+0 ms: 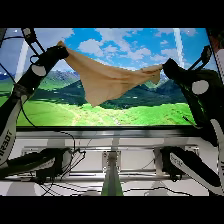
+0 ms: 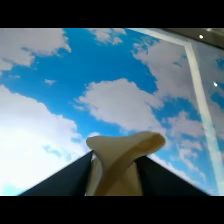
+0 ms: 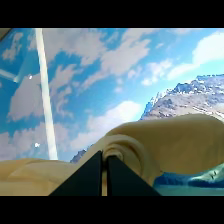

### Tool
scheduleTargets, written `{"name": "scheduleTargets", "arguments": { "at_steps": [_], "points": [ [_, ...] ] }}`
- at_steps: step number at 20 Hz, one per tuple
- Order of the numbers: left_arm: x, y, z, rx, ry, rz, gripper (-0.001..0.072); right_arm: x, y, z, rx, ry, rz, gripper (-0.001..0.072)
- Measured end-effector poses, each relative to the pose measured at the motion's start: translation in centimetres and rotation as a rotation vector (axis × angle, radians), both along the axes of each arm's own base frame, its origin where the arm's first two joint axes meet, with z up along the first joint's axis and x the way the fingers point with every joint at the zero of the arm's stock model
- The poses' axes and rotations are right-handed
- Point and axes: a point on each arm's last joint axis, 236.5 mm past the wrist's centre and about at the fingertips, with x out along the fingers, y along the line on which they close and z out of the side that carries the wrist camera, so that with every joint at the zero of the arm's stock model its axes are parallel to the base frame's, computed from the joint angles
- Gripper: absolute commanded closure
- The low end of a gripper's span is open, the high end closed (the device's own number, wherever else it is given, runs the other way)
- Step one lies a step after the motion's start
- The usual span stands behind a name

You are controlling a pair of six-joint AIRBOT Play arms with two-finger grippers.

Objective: Fold the clothes and pants, and hang the long-sleeved shirts on hangers.

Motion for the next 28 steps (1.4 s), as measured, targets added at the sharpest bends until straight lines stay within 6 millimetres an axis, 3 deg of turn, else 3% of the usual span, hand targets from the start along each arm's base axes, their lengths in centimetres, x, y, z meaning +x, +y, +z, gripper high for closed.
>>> {"name": "scheduleTargets", "arguments": {
  "at_steps": [3, 6, 11, 15, 19, 23, 27, 28],
  "points": [
    [-1.3, -1.7, -2.3, -0.019, 0.106, -0.078, 0.0015, 0.4, -0.3, -1.0, -0.004, 0.010, -0.013, 0.0699],
    [-3.9, -2.8, -5.0, -0.032, 0.262, -0.186, 0.0017, 0.6, -0.4, -1.3, -0.009, 0.013, -0.017, 0.0699],
    [-10.3, -4.2, -8.8, -0.095, 0.562, -0.371, 0.0017, 0.7, -0.5, -1.5, -0.014, 0.013, -0.017, 0.0699],
    [-16.5, -7.4, -11.8, -0.141, 0.803, -0.546, 0.0017, 0.7, -0.5, -1.5, -0.015, 0.014, -0.017, 0.0698],
    [-20.9, -11.0, -15.1, -0.141, 0.969, -0.675, 0.0017, 0.7, -0.5, -1.5, -0.015, 0.015, -0.016, 0.0699],
    [-22.3, -12.6, -17.7, -0.125, 1.033, -0.709, 0.0017, 0.6, -0.4, -1.7, -0.014, 0.021, -0.012, 0.0698],
    [-22.8, -13.5, -18.8, -0.143, 1.065, -0.716, 0.0021, 0.4, -0.3, -1.8, -0.013, 0.031, -0.005, 0.0699],
    [-22.8, -13.5, -19.0, -0.143, 1.068, -0.714, 0.0057, 0.4, -0.2, -1.9, -0.013, 0.033, -0.004, 0.0698]
  ]
}}
